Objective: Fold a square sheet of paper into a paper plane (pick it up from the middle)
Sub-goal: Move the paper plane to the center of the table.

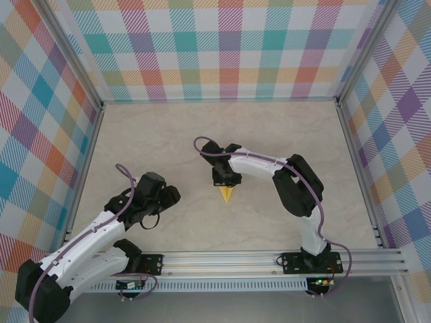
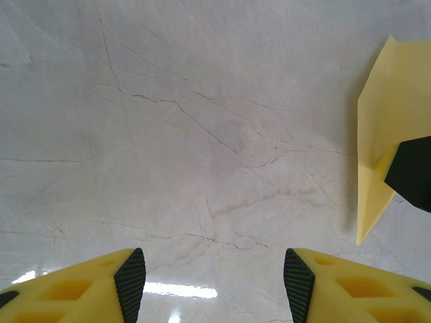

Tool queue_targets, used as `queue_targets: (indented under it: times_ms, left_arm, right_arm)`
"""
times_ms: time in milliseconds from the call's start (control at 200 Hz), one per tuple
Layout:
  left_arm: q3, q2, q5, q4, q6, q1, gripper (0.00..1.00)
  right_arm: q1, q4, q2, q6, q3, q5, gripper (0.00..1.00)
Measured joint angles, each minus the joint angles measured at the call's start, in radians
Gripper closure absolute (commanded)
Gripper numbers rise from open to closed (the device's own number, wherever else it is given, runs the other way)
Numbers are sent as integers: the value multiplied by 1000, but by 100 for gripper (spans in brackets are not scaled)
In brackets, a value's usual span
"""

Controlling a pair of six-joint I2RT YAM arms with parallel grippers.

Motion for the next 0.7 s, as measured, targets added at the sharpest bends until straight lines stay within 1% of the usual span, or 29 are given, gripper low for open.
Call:
queue_targets:
  times_ms: [100,370,490,635,700]
  left_arm:
    - [-3,0,3,-1,0,4,41]
    - [-4,0,14,0,0,9,40]
    - [-7,0,18,-2,0,10,40]
    - [-8,0,19,-3,1,11,39]
    - [-8,0,20,-3,3,11,39]
  right_arm:
    - [-5,-1,2,0,0,-6,85]
    - [-13,14,41,-1,-8,-29,82]
    - [-16,15,41,-4,-8,-29,76]
    - [-16,14,40,-8,-8,-29,74]
    - [-16,14,38,-11,-8,-29,71]
